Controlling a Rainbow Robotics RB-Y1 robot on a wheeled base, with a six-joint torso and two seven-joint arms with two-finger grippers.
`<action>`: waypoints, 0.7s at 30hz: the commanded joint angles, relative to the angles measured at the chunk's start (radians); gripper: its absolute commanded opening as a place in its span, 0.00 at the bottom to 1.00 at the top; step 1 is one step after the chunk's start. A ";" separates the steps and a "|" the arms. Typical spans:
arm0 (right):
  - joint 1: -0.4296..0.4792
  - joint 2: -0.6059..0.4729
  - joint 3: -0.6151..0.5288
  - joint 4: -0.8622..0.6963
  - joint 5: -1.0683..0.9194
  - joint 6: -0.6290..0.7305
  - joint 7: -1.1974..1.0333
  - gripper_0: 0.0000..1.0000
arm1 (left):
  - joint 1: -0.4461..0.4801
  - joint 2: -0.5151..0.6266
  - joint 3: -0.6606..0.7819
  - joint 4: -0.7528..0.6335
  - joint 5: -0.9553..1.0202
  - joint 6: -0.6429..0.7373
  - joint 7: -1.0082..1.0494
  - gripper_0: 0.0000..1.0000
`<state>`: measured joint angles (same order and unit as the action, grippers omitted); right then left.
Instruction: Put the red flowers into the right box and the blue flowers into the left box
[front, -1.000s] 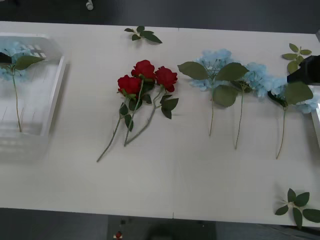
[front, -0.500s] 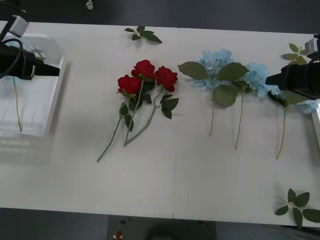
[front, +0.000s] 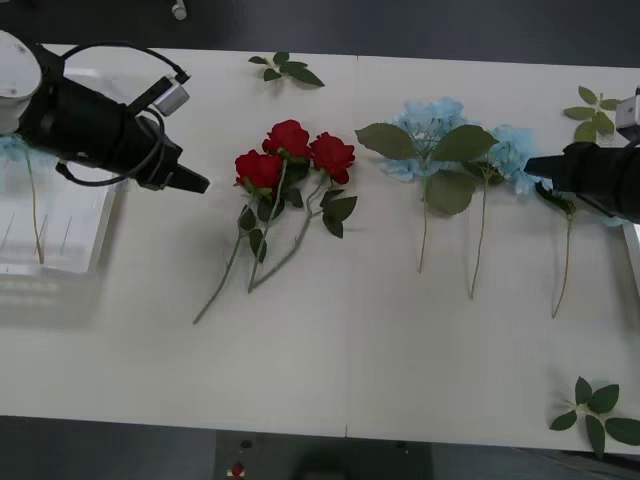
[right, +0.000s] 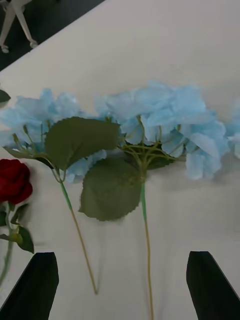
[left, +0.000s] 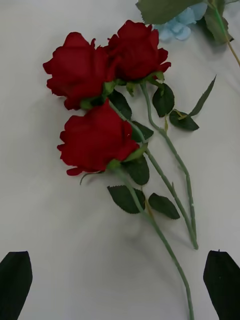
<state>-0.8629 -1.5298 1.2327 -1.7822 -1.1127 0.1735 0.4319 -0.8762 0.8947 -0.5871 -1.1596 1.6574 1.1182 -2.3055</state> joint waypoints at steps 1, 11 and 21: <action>0.015 -0.038 -0.007 0.012 0.036 -0.002 -0.033 0.75 | -0.081 -0.025 -0.094 -0.022 0.001 -0.086 0.186 1.00; 0.082 -0.043 -0.004 0.064 0.188 0.038 0.007 0.75 | -0.150 -0.089 -0.261 -0.034 -0.102 -0.138 0.606 1.00; 0.144 -0.023 -0.007 0.135 0.277 0.089 0.044 0.75 | -0.179 -0.118 -0.375 -0.066 -0.288 -0.139 0.854 1.00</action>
<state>-0.7219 -1.5299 1.2327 -1.6740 -0.8406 0.2601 0.4326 -1.0106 0.7844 -0.9677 -1.2040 1.4102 0.9906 -1.5250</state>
